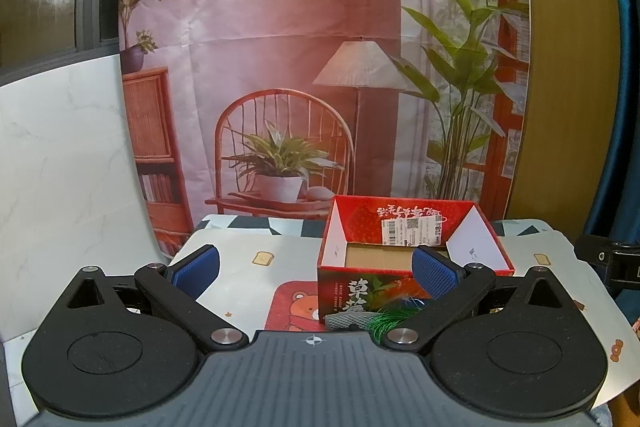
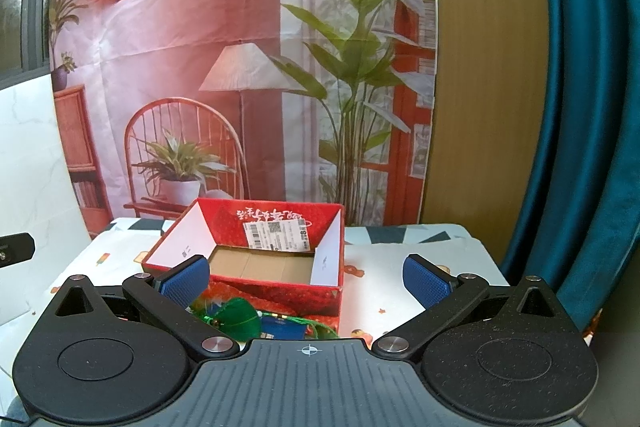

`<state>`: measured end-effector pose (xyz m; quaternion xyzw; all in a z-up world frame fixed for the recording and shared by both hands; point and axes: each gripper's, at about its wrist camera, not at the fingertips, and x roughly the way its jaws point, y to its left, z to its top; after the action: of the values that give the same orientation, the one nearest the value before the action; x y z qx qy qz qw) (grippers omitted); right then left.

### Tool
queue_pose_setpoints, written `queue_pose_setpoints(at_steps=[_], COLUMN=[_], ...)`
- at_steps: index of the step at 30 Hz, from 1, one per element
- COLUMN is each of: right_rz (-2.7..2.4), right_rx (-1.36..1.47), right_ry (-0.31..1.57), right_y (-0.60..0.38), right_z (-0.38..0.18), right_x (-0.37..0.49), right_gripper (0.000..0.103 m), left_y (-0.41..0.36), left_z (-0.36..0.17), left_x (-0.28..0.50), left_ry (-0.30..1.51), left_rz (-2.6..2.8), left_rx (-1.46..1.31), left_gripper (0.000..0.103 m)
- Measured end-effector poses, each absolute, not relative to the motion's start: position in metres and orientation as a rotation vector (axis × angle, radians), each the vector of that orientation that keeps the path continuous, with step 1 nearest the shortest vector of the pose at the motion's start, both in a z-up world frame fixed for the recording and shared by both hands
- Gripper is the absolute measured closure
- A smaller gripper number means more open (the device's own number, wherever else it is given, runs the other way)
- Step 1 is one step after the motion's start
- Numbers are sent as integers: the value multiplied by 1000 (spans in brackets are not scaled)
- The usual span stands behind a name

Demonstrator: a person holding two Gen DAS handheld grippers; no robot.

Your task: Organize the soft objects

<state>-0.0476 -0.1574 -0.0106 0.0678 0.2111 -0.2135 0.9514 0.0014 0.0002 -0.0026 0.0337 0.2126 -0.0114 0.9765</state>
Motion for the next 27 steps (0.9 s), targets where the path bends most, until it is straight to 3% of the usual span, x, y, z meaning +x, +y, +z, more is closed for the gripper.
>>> queue_pose_setpoints(at_steps=[27], right_rz=[-435], right_rx=[138], right_ry=[434], right_y=[-157], right_z=[-4], right_x=[-49], right_gripper=[0], left_y=[0], left_z=[-5], left_x=[-1], left_ry=[428], left_rz=[-25], left_rx=[63], left_gripper=[0])
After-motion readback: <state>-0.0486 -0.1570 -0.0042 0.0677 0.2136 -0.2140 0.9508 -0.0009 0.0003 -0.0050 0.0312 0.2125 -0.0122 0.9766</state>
